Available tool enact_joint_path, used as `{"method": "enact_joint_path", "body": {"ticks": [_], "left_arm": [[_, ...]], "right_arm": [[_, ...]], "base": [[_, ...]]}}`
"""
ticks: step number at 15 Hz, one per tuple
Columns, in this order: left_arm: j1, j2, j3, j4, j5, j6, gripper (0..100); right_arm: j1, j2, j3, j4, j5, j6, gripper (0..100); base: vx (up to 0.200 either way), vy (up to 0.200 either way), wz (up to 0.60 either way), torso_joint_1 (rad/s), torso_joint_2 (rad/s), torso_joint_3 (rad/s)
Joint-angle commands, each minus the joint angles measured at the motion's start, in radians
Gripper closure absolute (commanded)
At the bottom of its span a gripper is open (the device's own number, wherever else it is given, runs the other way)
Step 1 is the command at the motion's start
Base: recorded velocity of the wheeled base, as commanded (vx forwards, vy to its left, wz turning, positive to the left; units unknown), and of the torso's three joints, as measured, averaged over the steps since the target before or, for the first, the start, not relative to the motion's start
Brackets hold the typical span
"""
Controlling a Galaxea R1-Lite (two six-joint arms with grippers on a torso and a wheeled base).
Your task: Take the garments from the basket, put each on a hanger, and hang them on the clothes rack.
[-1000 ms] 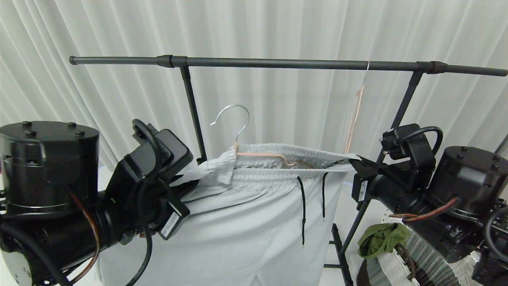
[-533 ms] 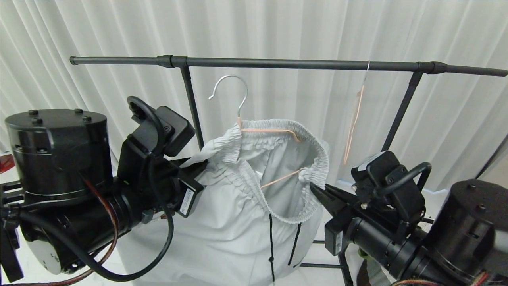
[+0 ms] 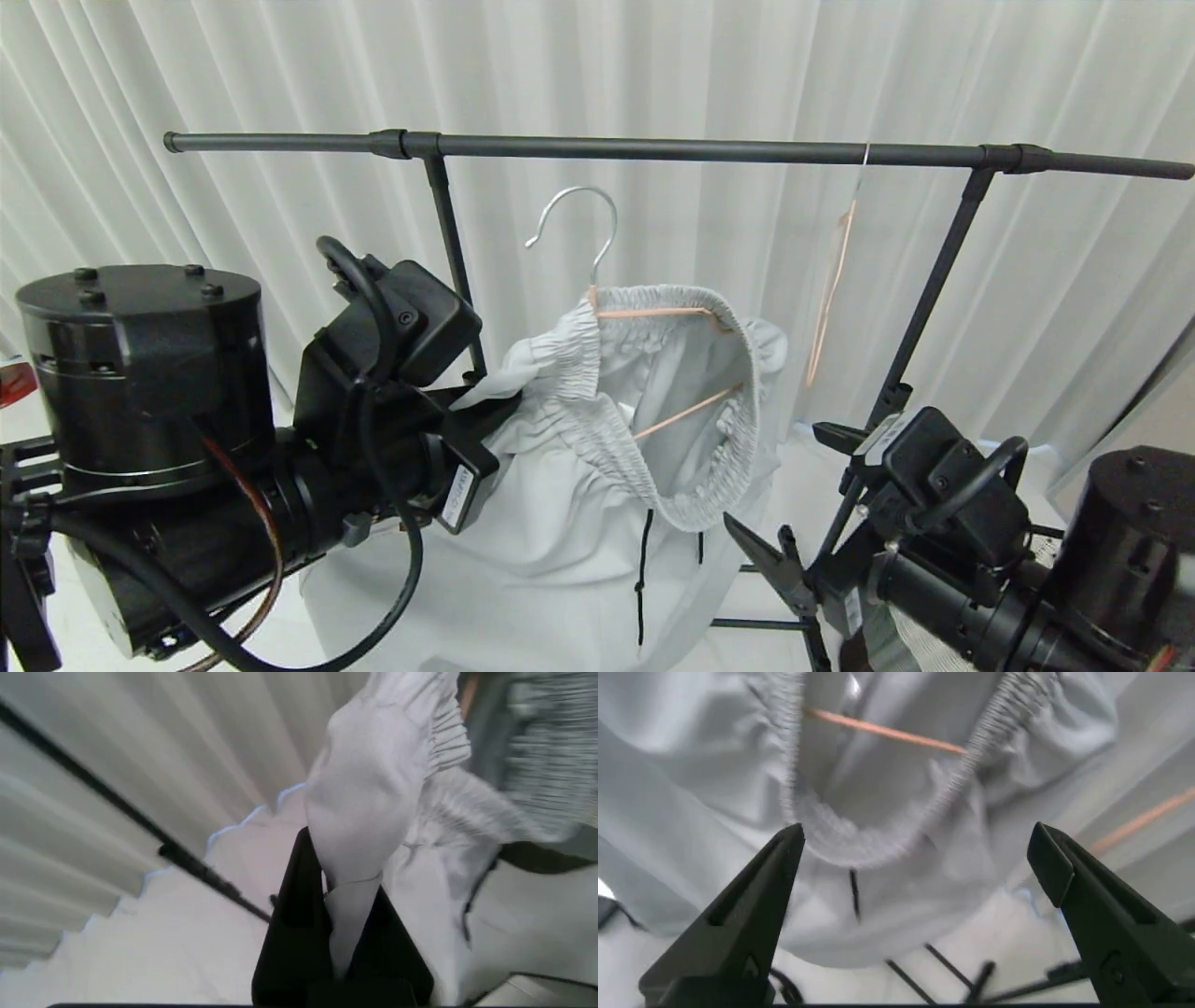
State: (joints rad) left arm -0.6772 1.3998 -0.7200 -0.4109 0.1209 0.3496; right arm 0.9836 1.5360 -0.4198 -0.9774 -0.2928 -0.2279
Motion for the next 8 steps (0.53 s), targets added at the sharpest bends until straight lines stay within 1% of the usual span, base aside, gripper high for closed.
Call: {"method": "enact_joint_path", "body": {"ticks": [1,3,4,5,6,7,8], "left_arm": [[0.004,0.002,0.013,-0.023,-0.064,0.017,100],[0.038,0.024,0.021,-0.049,-0.135,0.098,100],[0.059,0.034,0.021,-0.063,-0.193,0.121,100],[0.073,0.041,0.021,-0.077,-0.239,0.131,100],[0.105,0.062,0.021,-0.098,-0.314,0.177,100],[0.111,0.068,0.019,-0.105,-0.328,0.193,100],[0.13,0.091,0.017,-0.126,-0.391,0.238,100]], "right_arm": [[-0.115,-0.099,-0.024,0.098,0.084,-0.025,0],[-0.204,-0.163,-0.109,0.286,0.207,-0.062,0],[-0.237,-0.183,-0.162,0.37,0.267,-0.077,0],[-0.255,-0.194,-0.197,0.422,0.307,-0.09,0],[-0.29,-0.197,-0.269,0.514,0.377,-0.128,0],[-0.296,-0.195,-0.286,0.536,0.396,-0.139,0],[-0.301,-0.189,-0.349,0.62,0.455,-0.176,0]], "base": [[0.0,0.0,0.0,0.0,0.0,0.0],[0.0,0.0,0.0,0.0,0.0,0.0],[0.0,0.0,0.0,0.0,0.0,0.0],[0.0,0.0,0.0,0.0,0.0,0.0],[0.0,0.0,0.0,0.0,0.0,0.0],[0.0,0.0,0.0,0.0,0.0,0.0],[0.0,0.0,0.0,0.0,0.0,0.0]]}}
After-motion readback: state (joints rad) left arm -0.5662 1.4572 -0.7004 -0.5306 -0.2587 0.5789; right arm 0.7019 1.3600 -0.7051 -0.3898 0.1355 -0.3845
